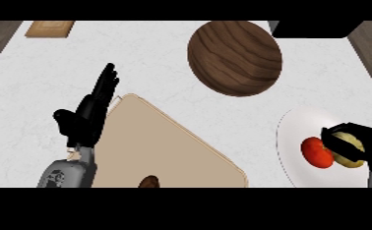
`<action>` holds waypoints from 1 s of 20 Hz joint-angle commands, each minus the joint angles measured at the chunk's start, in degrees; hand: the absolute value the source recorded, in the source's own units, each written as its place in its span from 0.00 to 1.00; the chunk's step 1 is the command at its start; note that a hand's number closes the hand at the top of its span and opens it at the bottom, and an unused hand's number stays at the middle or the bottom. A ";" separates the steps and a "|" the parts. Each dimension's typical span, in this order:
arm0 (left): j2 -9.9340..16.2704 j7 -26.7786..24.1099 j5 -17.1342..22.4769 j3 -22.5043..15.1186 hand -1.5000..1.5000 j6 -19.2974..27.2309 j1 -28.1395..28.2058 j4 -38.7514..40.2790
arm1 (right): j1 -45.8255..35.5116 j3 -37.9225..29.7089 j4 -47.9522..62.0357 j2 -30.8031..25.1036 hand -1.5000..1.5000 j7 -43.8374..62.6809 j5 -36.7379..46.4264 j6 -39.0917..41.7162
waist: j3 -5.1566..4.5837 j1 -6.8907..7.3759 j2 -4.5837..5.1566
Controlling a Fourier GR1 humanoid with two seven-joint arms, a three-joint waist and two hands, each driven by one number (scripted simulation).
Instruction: Pick the squash from the plate and place it in the bowl
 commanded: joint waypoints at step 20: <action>-0.47 -1.55 -1.06 -0.41 0.50 -0.66 -2.69 3.18 | -41.06 54.53 0.15 20.18 1.00 -2.68 14.02 -33.05 | 0.36 1.63 -0.03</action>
